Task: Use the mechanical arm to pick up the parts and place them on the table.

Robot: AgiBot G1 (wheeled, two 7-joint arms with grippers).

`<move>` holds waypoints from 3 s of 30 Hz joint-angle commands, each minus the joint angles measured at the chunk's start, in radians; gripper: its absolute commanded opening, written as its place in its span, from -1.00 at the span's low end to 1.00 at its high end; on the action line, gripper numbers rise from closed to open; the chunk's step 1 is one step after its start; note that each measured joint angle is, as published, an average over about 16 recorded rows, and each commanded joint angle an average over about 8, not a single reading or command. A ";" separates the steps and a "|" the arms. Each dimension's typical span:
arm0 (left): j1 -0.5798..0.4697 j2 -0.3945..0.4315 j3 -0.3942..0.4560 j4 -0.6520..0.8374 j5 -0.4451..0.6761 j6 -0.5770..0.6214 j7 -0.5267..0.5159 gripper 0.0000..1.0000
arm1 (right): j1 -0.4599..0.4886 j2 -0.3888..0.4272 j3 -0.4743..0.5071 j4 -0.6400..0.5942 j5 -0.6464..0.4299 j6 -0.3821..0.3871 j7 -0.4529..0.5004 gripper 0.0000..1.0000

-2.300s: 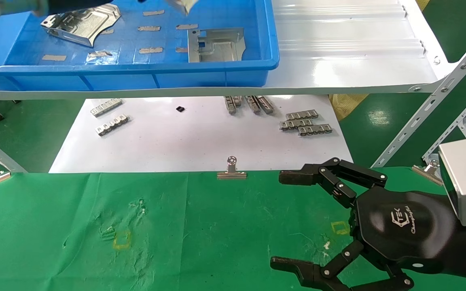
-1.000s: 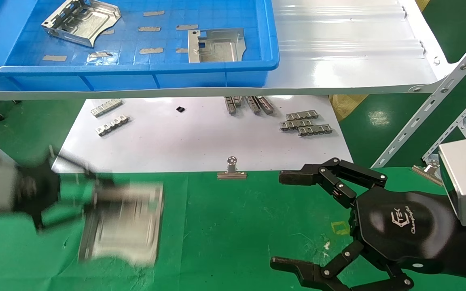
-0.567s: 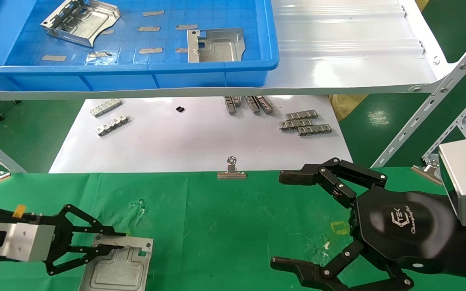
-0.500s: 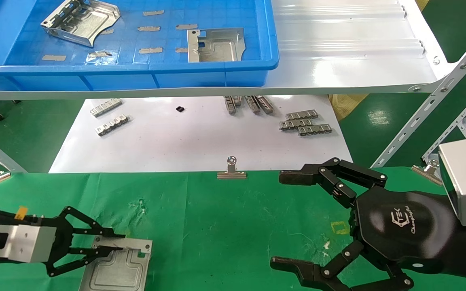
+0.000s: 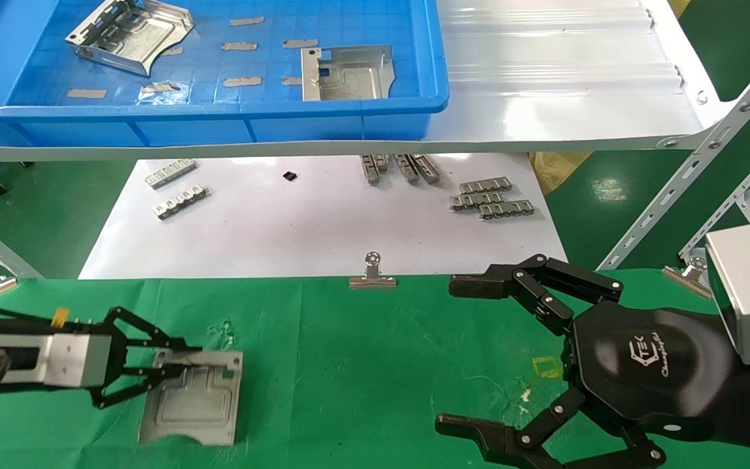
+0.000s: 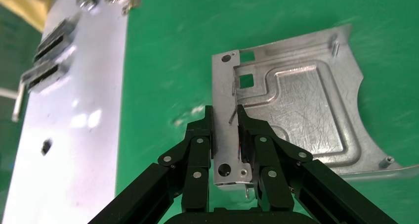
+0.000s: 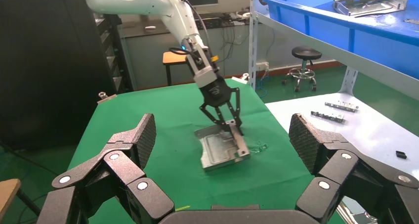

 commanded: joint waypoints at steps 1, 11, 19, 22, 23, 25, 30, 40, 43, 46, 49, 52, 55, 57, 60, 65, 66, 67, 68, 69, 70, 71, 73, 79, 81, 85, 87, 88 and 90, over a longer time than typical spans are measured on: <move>-0.005 0.013 -0.002 0.029 -0.001 -0.011 0.017 -0.48 | 0.000 0.000 0.000 0.000 0.000 0.000 0.000 1.00; -0.022 0.057 0.011 0.103 0.023 -0.028 0.078 1.00 | 0.000 0.000 0.000 0.000 0.000 0.000 0.000 1.00; -0.038 0.078 0.009 0.139 0.022 -0.029 0.110 1.00 | 0.000 0.000 0.000 0.000 0.000 0.000 0.000 1.00; -0.045 0.076 0.005 0.149 0.014 0.000 0.100 1.00 | 0.000 0.000 0.000 0.000 0.000 0.000 0.000 1.00; -0.046 0.073 0.003 0.151 0.010 0.013 0.092 1.00 | 0.000 0.000 0.000 0.000 0.000 0.000 0.000 1.00; -0.046 0.063 -0.002 0.150 0.000 0.038 0.063 1.00 | 0.000 0.000 0.000 0.000 0.000 0.000 0.000 1.00; -0.015 0.018 -0.022 0.115 -0.055 0.070 -0.060 1.00 | 0.000 0.000 0.000 0.000 0.000 0.000 0.000 1.00; 0.104 -0.062 -0.079 0.026 -0.210 0.078 -0.234 1.00 | 0.000 0.000 0.000 0.000 0.000 0.000 0.000 1.00; 0.111 -0.065 -0.082 0.021 -0.220 0.078 -0.234 1.00 | 0.000 0.000 0.000 0.000 0.000 0.000 0.000 1.00; 0.103 -0.060 -0.079 0.026 -0.208 0.077 -0.229 1.00 | 0.000 0.000 0.000 0.000 0.000 0.000 0.000 1.00; 0.103 -0.059 -0.085 0.017 -0.201 0.075 -0.235 1.00 | 0.000 0.000 0.000 0.000 0.000 0.000 0.000 1.00; 0.117 -0.063 -0.106 -0.015 -0.203 0.072 -0.262 1.00 | 0.000 0.000 0.000 0.000 0.000 0.000 0.000 1.00; 0.138 -0.068 -0.138 -0.063 -0.204 0.067 -0.303 1.00 | 0.000 0.000 0.000 0.000 0.000 0.000 0.000 1.00; 0.154 -0.072 -0.161 -0.099 -0.206 0.064 -0.334 1.00 | 0.000 0.000 -0.001 -0.001 0.000 0.000 0.000 1.00; 0.178 -0.079 -0.197 -0.154 -0.208 0.058 -0.380 1.00 | 0.000 0.000 -0.001 -0.001 0.000 0.000 0.000 1.00; 0.218 -0.089 -0.257 -0.245 -0.211 0.049 -0.457 1.00 | 0.000 0.000 -0.001 -0.001 0.000 0.000 0.000 1.00; 0.226 -0.092 -0.269 -0.264 -0.212 0.047 -0.473 1.00 | 0.000 0.000 -0.001 -0.001 0.000 0.000 0.000 1.00; 0.234 -0.094 -0.281 -0.282 -0.213 0.045 -0.488 1.00 | 0.000 0.000 -0.001 -0.001 0.000 0.000 0.000 1.00; 0.241 -0.096 -0.293 -0.300 -0.213 0.044 -0.503 1.00 | 0.000 0.000 -0.001 -0.001 0.000 0.000 0.000 1.00; 0.250 -0.098 -0.305 -0.318 -0.214 0.042 -0.519 1.00 | 0.000 0.000 -0.001 -0.001 0.000 0.000 0.000 1.00; 0.258 -0.100 -0.317 -0.337 -0.215 0.040 -0.534 1.00 | 0.000 0.000 -0.001 -0.001 0.000 0.000 -0.001 1.00; 0.265 -0.102 -0.329 -0.355 -0.215 0.038 -0.549 1.00 | 0.000 0.000 -0.001 -0.001 0.000 0.000 -0.001 1.00; 0.282 -0.106 -0.353 -0.391 -0.217 0.034 -0.581 1.00 | 0.000 0.000 -0.001 -0.001 0.001 0.000 -0.001 1.00; 0.330 -0.119 -0.425 -0.501 -0.221 0.024 -0.673 1.00 | 0.000 0.000 -0.001 -0.001 0.001 0.000 -0.001 1.00; 0.345 -0.123 -0.449 -0.537 -0.222 0.020 -0.704 1.00 | 0.000 0.000 -0.001 -0.001 0.001 0.000 -0.001 1.00; 0.377 -0.132 -0.496 -0.610 -0.225 0.013 -0.766 1.00 | 0.000 0.000 -0.001 -0.001 0.001 0.000 -0.001 1.00; 0.393 -0.136 -0.520 -0.646 -0.226 0.009 -0.796 1.00 | 0.000 0.000 -0.001 -0.001 0.001 0.000 -0.001 1.00; 0.401 -0.138 -0.532 -0.665 -0.227 0.007 -0.812 1.00 | 0.000 0.000 -0.001 -0.001 0.001 0.000 -0.001 1.00; 0.417 -0.143 -0.556 -0.701 -0.228 0.003 -0.843 1.00 | 0.000 0.000 -0.001 -0.001 0.001 0.000 -0.001 1.00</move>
